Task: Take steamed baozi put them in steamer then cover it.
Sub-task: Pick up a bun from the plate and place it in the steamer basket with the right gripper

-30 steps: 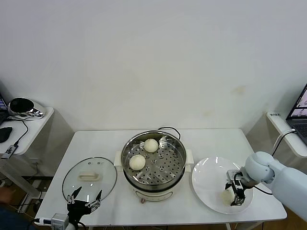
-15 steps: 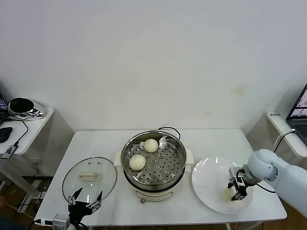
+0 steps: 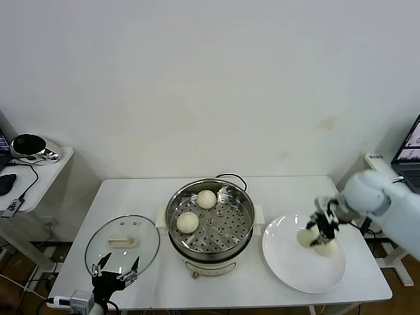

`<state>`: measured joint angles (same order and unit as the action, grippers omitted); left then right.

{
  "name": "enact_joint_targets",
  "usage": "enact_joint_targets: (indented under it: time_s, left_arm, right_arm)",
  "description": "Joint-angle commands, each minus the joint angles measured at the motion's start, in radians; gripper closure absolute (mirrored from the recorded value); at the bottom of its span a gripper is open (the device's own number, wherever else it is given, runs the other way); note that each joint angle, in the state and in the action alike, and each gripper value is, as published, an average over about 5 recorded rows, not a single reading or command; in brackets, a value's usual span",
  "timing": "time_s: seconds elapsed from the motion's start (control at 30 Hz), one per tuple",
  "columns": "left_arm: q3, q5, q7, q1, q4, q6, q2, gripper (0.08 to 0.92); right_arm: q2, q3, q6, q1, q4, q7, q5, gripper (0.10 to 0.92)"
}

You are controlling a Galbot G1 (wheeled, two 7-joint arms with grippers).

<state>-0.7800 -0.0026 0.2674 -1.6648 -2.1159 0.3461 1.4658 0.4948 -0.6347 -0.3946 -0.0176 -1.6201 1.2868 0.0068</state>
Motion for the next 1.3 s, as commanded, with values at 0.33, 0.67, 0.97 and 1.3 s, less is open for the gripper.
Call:
enact_joint_targets:
  time_s: [0.33,0.67,0.97,1.3]
  left_arm:
    - [-0.012,0.007,-0.011,-0.013,-0.053,-0.001,0.040,0.177]
    - [-0.015,0.017,-0.016,-0.025,-0.112,-0.009,0.053,0.177]
    - [-0.017,0.013,-0.019,-0.025,-0.127,-0.011,0.060,0.177]
    - [-0.017,0.007,-0.018,-0.011,-0.115,-0.011,0.054,0.177]
  right_arm:
    - [0.565,-0.332,0.574,-0.583,0.330,0.124,0.214,0.519]
    - [0.712,-0.425,0.914,-0.537,0.335,0.099,0.042,0.508]
    - [0.751,-0.485,1.131,-0.480,0.280,0.076,-0.152,0.508]
    - [0.738,-0.471,1.218,-0.429,0.201,0.005,-0.283,0.508]
